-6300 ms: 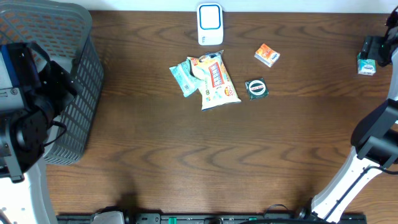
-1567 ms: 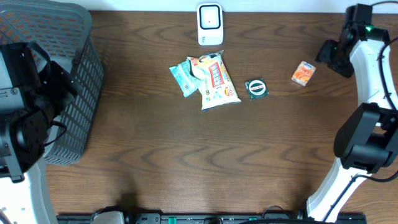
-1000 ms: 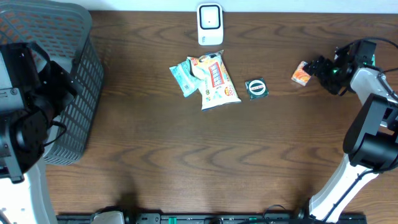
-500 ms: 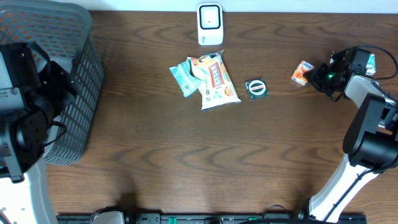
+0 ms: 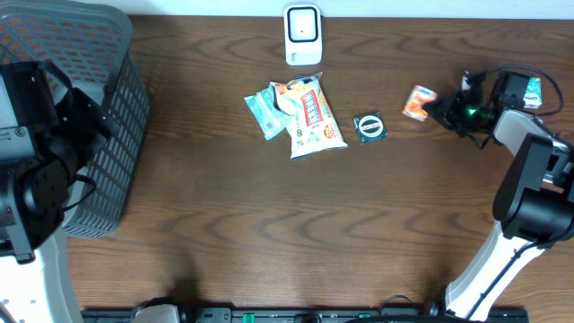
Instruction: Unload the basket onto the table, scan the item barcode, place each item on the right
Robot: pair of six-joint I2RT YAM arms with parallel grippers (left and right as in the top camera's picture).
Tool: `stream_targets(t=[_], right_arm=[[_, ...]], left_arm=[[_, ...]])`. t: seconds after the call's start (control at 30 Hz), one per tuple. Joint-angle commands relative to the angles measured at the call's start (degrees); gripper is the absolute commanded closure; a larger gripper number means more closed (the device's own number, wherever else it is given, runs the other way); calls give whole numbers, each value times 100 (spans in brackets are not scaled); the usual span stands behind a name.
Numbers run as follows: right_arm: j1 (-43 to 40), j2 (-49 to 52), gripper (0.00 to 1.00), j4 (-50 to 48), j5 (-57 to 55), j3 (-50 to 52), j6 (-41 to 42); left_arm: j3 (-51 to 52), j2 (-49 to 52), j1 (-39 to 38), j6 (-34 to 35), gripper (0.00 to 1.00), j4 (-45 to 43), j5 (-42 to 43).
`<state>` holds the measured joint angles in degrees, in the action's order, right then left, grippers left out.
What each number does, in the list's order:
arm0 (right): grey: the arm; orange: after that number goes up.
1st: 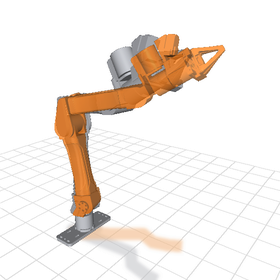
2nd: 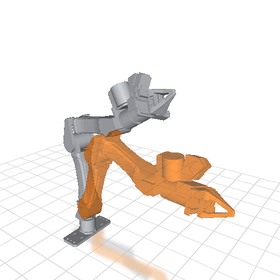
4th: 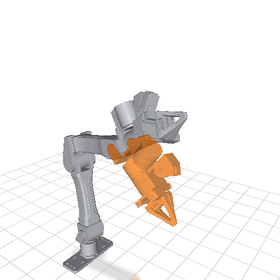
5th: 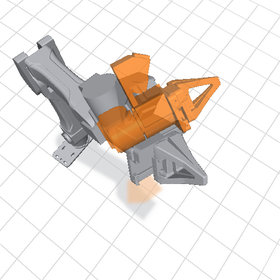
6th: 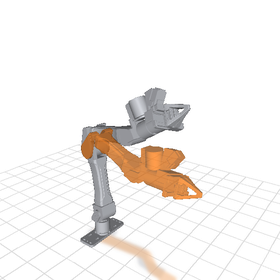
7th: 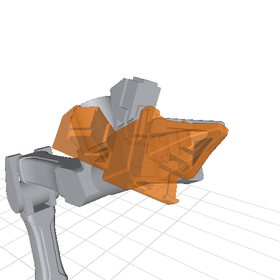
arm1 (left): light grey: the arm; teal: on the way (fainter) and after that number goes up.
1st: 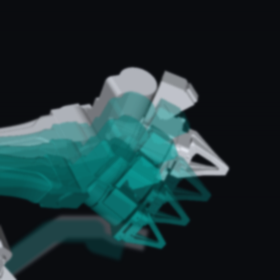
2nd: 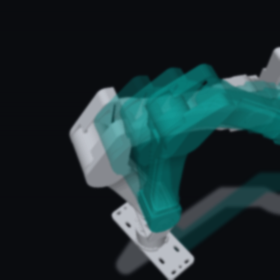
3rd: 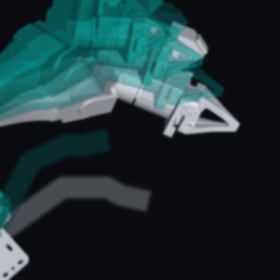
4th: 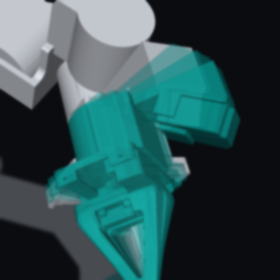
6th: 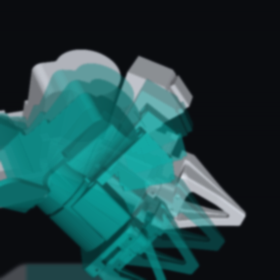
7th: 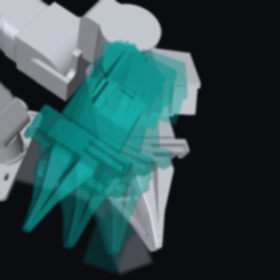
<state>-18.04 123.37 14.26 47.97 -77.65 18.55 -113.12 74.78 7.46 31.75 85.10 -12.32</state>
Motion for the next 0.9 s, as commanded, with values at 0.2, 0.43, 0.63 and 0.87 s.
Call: stream_targets(t=[0.2,0.43,0.63,0.87], right_arm=[[730,61,99,-1707,3475,-118,568],[1351,61,99,-3932,4148,-118,1958],[1591,61,99,-5475,4146,-118,3412],[1596,61,99,-5862,4148,-118,3849]], left_arm=[[-42,7,28,50,2,13,-15],[-42,7,28,50,2,13,-15],[-42,7,28,50,2,15,-15],[-42,7,28,50,2,15,-15]])
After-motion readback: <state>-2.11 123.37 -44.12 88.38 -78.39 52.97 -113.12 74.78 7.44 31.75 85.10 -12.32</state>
